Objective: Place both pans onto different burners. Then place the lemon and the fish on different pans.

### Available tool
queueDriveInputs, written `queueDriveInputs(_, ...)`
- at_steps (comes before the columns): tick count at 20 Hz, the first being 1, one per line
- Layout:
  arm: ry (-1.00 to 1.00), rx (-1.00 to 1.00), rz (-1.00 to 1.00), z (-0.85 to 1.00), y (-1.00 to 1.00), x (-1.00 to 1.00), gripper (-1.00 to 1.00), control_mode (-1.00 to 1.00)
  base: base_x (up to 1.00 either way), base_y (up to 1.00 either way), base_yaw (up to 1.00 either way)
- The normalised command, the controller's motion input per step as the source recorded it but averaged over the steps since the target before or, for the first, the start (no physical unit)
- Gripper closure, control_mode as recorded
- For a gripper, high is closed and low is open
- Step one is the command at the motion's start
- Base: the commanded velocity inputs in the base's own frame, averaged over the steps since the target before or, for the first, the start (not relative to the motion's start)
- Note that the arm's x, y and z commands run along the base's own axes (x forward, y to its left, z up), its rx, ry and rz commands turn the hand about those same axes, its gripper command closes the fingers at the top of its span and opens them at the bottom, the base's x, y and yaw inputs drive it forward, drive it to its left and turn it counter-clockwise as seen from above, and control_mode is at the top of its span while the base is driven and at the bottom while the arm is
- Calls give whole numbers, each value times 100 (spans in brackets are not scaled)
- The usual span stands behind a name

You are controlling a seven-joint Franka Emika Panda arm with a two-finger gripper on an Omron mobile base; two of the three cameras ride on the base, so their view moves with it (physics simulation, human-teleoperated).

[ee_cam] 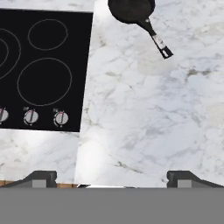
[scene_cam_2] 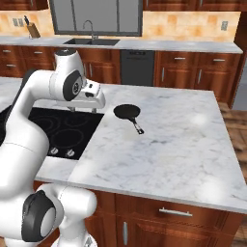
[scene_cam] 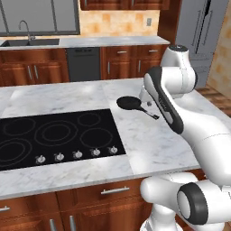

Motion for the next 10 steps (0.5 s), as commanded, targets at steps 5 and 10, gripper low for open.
queueDriveInputs(5,0,0,-1,0,-8,26,-100,-100,0,0,0)
queueDriveInputs(10,0,0,-2,-7,-26,38,-100,-100,0,0,0)
